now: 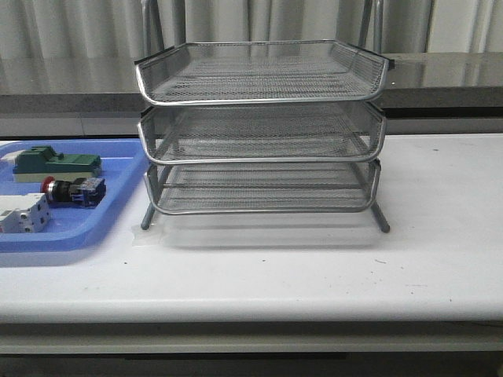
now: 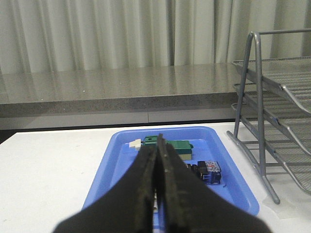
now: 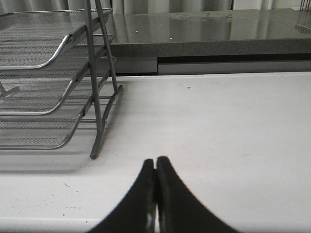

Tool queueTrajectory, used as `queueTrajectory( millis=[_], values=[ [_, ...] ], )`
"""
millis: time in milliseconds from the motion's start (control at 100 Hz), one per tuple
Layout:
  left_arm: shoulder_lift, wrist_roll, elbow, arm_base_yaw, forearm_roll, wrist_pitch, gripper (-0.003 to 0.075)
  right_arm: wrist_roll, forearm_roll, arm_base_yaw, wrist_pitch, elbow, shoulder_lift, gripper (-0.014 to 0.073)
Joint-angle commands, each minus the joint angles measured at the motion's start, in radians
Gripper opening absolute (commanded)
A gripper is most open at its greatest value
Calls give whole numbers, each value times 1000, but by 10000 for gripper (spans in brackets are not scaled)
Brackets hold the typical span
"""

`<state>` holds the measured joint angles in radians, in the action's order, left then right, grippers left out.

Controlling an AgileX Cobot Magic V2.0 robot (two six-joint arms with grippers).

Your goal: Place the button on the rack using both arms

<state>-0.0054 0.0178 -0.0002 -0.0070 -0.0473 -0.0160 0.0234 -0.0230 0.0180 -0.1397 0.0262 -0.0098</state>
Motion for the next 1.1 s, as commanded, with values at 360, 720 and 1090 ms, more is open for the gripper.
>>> queueTrajectory(
  millis=[360,720,1090],
  values=[
    [-33,7,48,2,4,75,-20,0,9,-5,80,-13,-22,-60],
    [-33,7,48,2,4,75,-20,0,9,-5,101,-13,-22,-60],
    [-33,7,48,2,4,75,-20,1,-67,-5,146,-92,-11,-60]
  ],
)
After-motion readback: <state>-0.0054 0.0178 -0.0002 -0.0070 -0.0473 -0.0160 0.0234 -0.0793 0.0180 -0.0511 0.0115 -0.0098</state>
